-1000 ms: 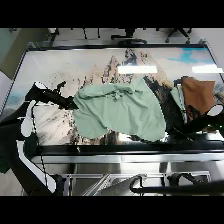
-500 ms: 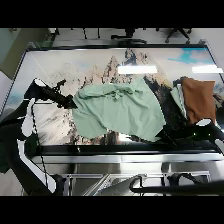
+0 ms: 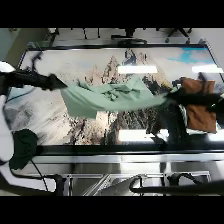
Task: Fold the shirts.
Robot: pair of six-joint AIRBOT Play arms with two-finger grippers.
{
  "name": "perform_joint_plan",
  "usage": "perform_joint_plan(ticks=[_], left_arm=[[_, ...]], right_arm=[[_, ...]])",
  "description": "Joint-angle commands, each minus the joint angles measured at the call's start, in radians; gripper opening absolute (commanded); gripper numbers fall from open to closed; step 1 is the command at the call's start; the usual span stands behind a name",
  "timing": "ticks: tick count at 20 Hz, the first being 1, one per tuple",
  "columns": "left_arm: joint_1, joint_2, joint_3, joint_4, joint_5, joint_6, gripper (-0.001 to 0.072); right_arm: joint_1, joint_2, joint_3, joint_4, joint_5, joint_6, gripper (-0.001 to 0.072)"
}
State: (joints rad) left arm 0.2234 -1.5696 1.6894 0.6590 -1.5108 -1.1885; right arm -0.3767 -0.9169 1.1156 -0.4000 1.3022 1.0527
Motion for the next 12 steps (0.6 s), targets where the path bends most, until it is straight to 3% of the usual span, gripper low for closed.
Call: perform_joint_plan(ticks=[1, 4, 7, 9, 12], left_arm=[[0.122, 0.340, 0.000, -0.353, 0.087, 0.006, 0.0025], [0.274, 0.636, 0.000, -0.352, 0.212, 0.022, 0.0025], [0.455, 0.829, 0.000, -0.335, 0.258, 0.022, 0.0025], [0.472, 0.873, 0.000, -0.320, 0.257, 0.020, 0.0025], [0.369, 0.810, 0.000, -0.202, 0.191, -0.008, 0.0026]], right_arm=[[-0.068, 0.093, 0.481, 0.100, 0.101, 0.021, 0.0017], [-0.130, 0.141, 0.795, 0.098, 0.080, 0.046, 0.0017], [-0.159, 0.161, 0.936, 0.093, 0.078, 0.074, 0.0017], [-0.159, 0.174, 0.940, 0.076, 0.084, 0.077, 0.0017], [-0.159, 0.154, 0.904, 0.059, 0.134, 0.077, 0.0017]])
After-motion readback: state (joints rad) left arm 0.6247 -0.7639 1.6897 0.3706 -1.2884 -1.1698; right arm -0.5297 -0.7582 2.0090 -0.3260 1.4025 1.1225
